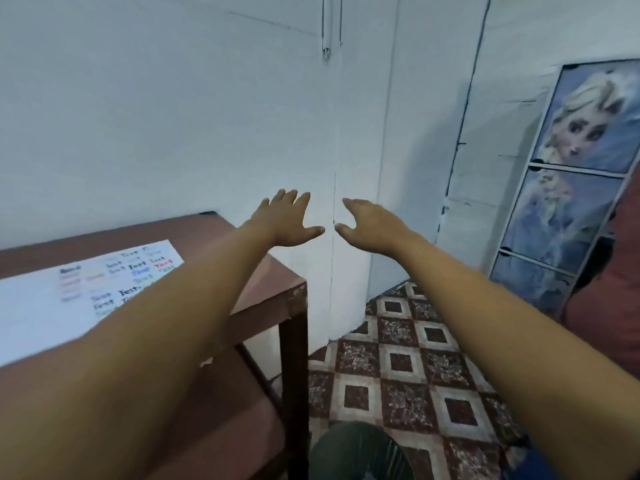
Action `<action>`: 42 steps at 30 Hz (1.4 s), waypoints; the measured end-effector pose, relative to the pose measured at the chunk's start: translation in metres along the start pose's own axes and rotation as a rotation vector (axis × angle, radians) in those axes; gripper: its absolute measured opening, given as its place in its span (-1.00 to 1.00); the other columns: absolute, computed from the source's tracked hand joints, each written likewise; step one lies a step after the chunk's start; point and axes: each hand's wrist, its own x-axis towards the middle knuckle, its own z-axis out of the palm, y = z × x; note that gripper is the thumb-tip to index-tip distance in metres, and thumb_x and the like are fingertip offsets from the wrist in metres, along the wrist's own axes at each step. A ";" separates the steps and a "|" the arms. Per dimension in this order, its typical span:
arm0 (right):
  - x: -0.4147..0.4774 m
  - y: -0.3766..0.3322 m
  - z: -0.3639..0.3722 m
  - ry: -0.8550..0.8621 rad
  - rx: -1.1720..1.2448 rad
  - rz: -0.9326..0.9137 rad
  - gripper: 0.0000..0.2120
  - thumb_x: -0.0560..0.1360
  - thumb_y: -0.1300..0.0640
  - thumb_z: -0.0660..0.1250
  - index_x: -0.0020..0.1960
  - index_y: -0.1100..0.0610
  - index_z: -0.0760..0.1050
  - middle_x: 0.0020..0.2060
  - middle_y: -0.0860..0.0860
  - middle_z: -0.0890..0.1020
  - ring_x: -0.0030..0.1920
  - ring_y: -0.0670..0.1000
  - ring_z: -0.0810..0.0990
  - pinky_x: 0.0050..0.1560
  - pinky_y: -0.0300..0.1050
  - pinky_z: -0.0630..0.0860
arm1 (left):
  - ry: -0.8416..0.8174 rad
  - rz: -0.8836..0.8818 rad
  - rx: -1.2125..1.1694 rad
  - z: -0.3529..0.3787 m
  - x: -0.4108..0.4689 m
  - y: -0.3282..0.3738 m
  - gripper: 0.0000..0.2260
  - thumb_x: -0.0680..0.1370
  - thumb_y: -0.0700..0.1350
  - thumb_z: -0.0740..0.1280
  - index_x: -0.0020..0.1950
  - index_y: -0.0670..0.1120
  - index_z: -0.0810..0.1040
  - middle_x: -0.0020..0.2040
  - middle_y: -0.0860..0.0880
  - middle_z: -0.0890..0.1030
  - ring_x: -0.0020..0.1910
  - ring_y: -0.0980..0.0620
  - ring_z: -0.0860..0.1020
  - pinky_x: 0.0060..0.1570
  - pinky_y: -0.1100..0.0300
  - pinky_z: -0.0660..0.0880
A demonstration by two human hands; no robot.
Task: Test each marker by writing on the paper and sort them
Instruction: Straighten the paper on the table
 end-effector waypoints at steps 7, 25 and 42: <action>0.027 -0.099 0.026 -0.064 0.067 -0.179 -0.43 0.61 -0.06 0.14 0.53 0.13 0.13 0.49 0.07 0.26 0.47 0.07 0.24 0.33 0.04 0.30 | -0.034 -0.229 0.046 -0.011 -0.064 -0.103 -0.28 0.54 0.28 0.12 0.55 -0.07 -0.04 0.55 -0.11 0.03 0.53 -0.09 -0.05 0.47 -0.09 0.02; 0.058 -0.248 0.100 -0.240 0.042 -0.145 -0.92 0.48 0.17 0.20 -0.19 0.08 0.36 -0.29 -0.05 0.44 -0.16 0.01 0.46 -0.37 -0.18 0.28 | -0.285 -1.060 0.096 -0.020 -0.255 -0.269 -0.58 0.59 0.01 0.15 0.39 -0.15 0.37 0.36 -0.12 0.43 0.29 -0.13 0.44 0.26 0.04 0.40; 0.078 -0.257 0.115 -0.349 0.570 0.198 -0.79 0.52 0.26 0.12 -0.29 0.16 0.34 -0.41 0.04 0.42 -0.40 0.03 0.38 -0.33 -0.20 0.30 | -0.337 -1.072 0.050 -0.008 -0.252 -0.278 -0.48 0.57 0.08 0.18 0.42 -0.20 0.28 0.33 -0.14 0.45 0.26 -0.15 0.45 0.22 0.02 0.44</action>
